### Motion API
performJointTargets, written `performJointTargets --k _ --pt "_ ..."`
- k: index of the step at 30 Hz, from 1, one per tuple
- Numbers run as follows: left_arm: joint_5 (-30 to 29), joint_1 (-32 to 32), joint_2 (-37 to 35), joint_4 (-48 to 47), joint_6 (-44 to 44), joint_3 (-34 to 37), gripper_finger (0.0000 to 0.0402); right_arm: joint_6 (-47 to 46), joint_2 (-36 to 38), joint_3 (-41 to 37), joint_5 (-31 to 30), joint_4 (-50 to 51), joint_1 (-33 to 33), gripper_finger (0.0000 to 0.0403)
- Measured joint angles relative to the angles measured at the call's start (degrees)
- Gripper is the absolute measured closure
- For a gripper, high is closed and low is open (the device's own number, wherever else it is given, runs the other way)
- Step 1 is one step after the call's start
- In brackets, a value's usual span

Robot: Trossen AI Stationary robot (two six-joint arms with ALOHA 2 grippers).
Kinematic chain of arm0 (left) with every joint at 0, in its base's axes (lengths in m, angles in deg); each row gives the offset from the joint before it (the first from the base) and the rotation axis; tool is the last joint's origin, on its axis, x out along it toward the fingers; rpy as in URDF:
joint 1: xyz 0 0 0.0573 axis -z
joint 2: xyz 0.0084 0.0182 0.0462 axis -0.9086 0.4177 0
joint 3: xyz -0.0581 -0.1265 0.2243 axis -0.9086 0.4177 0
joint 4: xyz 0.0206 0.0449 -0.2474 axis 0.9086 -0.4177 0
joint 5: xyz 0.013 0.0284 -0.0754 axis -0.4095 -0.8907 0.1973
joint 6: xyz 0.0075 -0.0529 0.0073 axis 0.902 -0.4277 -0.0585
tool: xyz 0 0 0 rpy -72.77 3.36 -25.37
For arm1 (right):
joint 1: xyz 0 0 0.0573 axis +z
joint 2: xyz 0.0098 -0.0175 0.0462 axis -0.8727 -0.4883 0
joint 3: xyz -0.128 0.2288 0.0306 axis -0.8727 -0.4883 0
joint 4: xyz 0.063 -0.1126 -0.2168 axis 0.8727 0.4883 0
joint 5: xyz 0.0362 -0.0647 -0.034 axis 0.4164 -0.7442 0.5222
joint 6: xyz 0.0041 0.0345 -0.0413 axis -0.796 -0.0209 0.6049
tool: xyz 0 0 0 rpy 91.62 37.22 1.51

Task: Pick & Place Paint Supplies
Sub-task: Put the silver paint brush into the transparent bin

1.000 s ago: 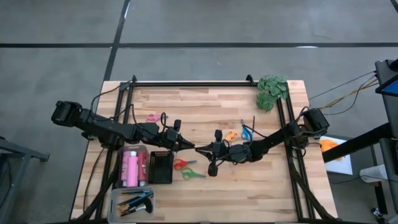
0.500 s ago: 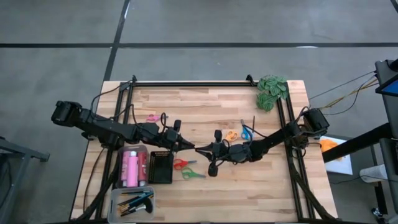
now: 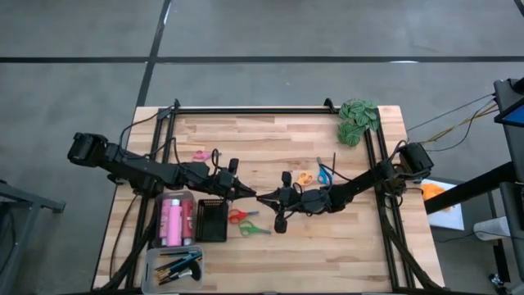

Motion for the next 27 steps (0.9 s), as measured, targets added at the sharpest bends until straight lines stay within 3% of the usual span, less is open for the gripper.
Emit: performJointTargets --k 10,21,27 --pt "-0.06 0.00 0.00 0.00 0.00 0.00 0.0397 -0.33 0.00 0.00 0.12 0.05 0.00 0.0370" --pt "-0.47 -0.07 0.00 -0.15 0.00 0.00 0.0397 -0.83 0.07 0.00 0.12 -0.25 0.00 0.0209" --pt "-0.41 -0.07 0.00 -0.13 0.00 0.00 0.0397 -0.76 0.09 0.00 -0.11 -0.23 0.00 0.0158"
